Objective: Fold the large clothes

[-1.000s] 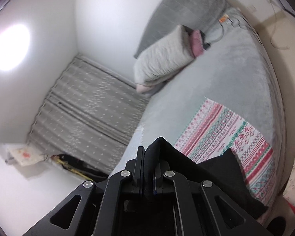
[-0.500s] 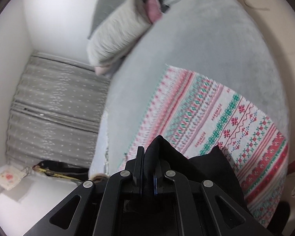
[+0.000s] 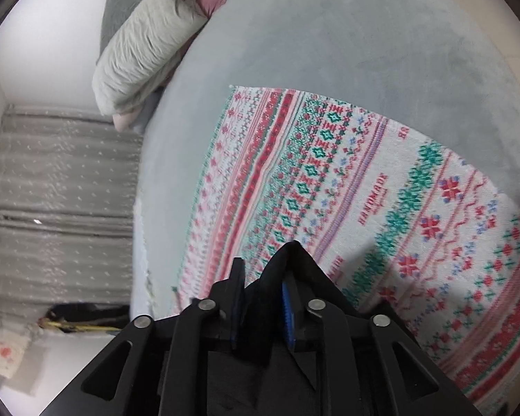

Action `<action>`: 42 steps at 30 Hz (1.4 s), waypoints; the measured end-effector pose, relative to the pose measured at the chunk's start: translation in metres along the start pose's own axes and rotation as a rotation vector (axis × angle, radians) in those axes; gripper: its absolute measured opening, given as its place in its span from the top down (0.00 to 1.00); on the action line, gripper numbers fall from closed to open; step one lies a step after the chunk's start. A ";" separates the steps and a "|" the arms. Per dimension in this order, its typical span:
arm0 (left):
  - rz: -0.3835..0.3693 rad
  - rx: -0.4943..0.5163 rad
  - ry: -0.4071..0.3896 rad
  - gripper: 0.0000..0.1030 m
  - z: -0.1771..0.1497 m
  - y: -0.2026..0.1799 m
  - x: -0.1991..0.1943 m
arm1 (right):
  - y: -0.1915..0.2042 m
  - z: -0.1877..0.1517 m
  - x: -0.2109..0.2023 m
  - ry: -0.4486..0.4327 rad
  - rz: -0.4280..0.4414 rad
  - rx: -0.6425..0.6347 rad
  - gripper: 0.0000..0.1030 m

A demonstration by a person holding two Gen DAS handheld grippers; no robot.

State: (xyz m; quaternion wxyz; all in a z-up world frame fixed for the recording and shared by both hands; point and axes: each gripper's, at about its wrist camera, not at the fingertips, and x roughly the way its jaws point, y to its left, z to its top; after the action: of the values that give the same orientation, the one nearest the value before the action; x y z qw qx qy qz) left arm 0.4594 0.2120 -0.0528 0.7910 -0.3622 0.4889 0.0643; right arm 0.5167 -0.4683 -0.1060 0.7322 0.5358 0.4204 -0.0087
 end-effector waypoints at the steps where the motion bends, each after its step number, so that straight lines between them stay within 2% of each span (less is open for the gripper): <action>1: -0.023 -0.010 -0.011 0.42 0.001 0.000 -0.005 | 0.000 0.001 0.000 -0.010 0.026 0.007 0.70; 2: -0.038 -0.019 -0.020 0.41 0.002 0.000 -0.009 | -0.001 0.001 -0.002 -0.032 0.065 0.013 0.66; 4: -0.076 -0.047 -0.039 0.36 0.005 0.003 -0.017 | 0.004 0.000 -0.007 -0.080 0.081 -0.008 0.61; 8: -0.147 -0.125 -0.082 0.34 0.016 0.016 -0.027 | 0.021 -0.007 -0.013 -0.126 0.011 -0.105 0.60; 11: -0.160 -0.134 -0.161 0.34 0.015 0.021 -0.043 | 0.027 -0.008 -0.025 -0.172 -0.003 -0.143 0.60; 12: -0.132 -0.087 -0.188 0.34 0.011 0.016 -0.049 | 0.029 -0.009 -0.030 -0.192 -0.014 -0.157 0.60; 14: -0.064 0.045 -0.192 0.34 -0.003 -0.001 -0.051 | 0.033 -0.009 -0.036 -0.208 -0.049 -0.186 0.60; 16: -0.012 0.219 -0.154 0.33 -0.028 -0.021 -0.045 | 0.039 -0.011 -0.039 -0.196 -0.088 -0.228 0.60; 18: 0.044 0.334 -0.110 0.33 -0.054 -0.032 -0.034 | 0.046 -0.014 -0.033 -0.143 -0.166 -0.329 0.59; 20: 0.084 0.387 -0.060 0.33 -0.076 -0.034 -0.025 | 0.051 -0.020 -0.019 -0.068 -0.281 -0.462 0.57; 22: 0.090 0.401 -0.005 0.33 -0.099 -0.032 -0.016 | 0.050 -0.028 -0.010 -0.034 -0.382 -0.558 0.55; 24: 0.100 0.456 0.034 0.33 -0.119 -0.038 -0.007 | 0.046 -0.035 -0.002 -0.018 -0.459 -0.637 0.55; 25: 0.118 0.503 0.049 0.33 -0.130 -0.043 -0.001 | 0.045 -0.038 0.002 -0.008 -0.481 -0.675 0.55; 27: 0.139 0.576 0.040 0.33 -0.149 -0.048 0.003 | 0.041 -0.043 0.014 0.023 -0.459 -0.724 0.55; 28: 0.145 0.599 0.035 0.33 -0.156 -0.052 0.007 | 0.040 -0.044 0.017 0.023 -0.454 -0.737 0.56; 29: 0.152 0.616 0.035 0.33 -0.163 -0.054 0.010 | 0.041 -0.047 0.021 0.012 -0.455 -0.766 0.69; 30: 0.159 0.630 0.044 0.33 -0.170 -0.055 0.015 | 0.043 -0.049 0.023 0.006 -0.457 -0.793 0.93; 34: 0.184 0.658 0.012 0.33 -0.173 -0.060 0.023 | 0.052 -0.049 0.022 -0.067 -0.491 -0.796 0.95; 38: 0.196 0.650 -0.051 0.33 -0.171 -0.063 0.020 | 0.067 -0.042 0.003 -0.198 -0.448 -0.729 0.96; 41: 0.256 0.677 -0.124 0.33 -0.172 -0.064 0.028 | 0.058 -0.037 0.011 -0.217 -0.482 -0.689 0.97; 42: 0.277 0.680 -0.121 0.33 -0.171 -0.062 0.032 | 0.054 -0.035 0.016 -0.212 -0.493 -0.679 0.97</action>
State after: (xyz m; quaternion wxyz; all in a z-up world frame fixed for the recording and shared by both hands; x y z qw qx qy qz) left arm 0.3797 0.0498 -0.0925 0.8774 -0.0048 0.4791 0.0262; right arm 0.5311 -0.4101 -0.0764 0.8821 0.1443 0.4372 -0.0996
